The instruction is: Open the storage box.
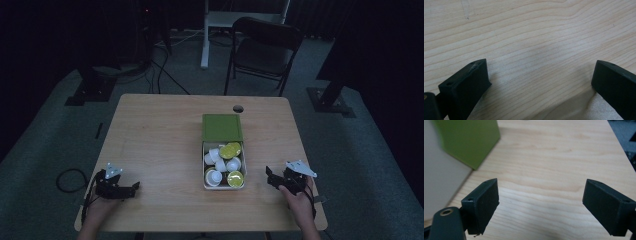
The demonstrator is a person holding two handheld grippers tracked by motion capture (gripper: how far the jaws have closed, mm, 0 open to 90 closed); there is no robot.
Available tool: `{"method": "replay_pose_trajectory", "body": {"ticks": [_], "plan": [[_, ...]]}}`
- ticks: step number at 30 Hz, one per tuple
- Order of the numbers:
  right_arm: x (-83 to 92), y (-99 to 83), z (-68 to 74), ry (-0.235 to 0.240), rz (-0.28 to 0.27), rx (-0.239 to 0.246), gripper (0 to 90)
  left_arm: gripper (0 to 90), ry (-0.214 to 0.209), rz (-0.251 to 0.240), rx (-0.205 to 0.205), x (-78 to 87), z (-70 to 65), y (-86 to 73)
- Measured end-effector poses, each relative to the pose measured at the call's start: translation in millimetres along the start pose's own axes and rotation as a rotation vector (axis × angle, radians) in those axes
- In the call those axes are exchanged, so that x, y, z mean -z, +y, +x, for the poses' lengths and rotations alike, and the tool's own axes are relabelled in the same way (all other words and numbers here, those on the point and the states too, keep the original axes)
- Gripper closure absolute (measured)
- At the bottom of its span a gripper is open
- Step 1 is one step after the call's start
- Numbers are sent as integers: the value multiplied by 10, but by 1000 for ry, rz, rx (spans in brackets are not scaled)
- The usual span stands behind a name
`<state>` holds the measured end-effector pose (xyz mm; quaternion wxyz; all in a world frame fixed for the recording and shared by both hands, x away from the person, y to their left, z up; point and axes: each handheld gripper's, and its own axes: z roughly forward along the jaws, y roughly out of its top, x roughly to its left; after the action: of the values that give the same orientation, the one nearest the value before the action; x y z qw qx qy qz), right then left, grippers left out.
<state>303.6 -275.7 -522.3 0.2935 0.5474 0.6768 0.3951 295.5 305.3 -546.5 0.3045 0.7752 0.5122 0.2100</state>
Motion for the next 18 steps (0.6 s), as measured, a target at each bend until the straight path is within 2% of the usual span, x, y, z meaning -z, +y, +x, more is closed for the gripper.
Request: {"method": "replay_pose_trajectory", "body": {"ticks": [6, 11, 18], "plan": [[-88, -73, -82, -20, 53, -23, 132, 13, -1, -1, 0, 0, 0, 0], [-139, -138, -124, -65, 100, -20, 132, 13, 0, 0, 0, 0, 0, 0], [-155, -200, -191, -68, 153, -45, 132, 13, 0, -1, 0, 0, 0, 0]]}}
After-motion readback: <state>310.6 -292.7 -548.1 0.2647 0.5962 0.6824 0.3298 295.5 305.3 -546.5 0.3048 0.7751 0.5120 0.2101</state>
